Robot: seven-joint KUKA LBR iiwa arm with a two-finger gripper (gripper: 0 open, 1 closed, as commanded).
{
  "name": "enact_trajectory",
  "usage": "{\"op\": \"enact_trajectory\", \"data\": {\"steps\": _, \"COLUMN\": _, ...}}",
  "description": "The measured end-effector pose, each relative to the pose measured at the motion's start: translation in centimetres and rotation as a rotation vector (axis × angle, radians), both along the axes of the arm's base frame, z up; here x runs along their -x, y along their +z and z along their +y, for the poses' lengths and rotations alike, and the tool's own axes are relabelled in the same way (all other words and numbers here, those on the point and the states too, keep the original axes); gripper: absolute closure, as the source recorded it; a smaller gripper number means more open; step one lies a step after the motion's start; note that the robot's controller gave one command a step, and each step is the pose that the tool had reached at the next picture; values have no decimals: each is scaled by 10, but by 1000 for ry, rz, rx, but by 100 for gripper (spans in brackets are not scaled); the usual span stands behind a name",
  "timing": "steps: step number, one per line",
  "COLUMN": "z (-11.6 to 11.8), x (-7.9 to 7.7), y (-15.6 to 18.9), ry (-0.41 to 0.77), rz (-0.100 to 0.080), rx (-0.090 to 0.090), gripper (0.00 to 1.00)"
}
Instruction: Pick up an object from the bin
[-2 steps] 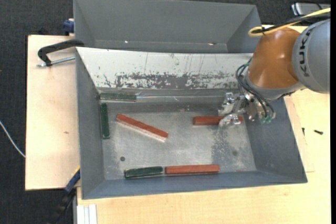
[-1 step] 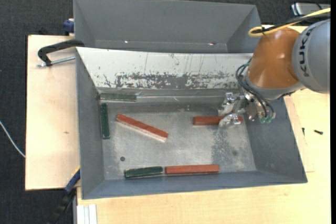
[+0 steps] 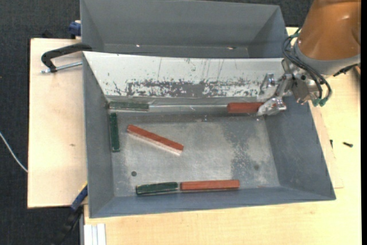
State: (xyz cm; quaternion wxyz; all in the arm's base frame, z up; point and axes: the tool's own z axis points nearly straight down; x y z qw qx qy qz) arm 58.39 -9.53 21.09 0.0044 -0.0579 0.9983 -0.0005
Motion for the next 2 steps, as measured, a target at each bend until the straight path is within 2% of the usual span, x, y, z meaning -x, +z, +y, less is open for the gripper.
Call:
{"op": "enact_trajectory", "data": {"steps": 1, "z": 0, "x": 1, "y": -1, "ry": 0, "rz": 2, "rx": 0, "gripper": 0}}
{"op": "enact_trajectory", "data": {"steps": 2, "z": 0, "x": 1, "y": -1, "ry": 0, "rz": 2, "rx": 0, "gripper": 0}}
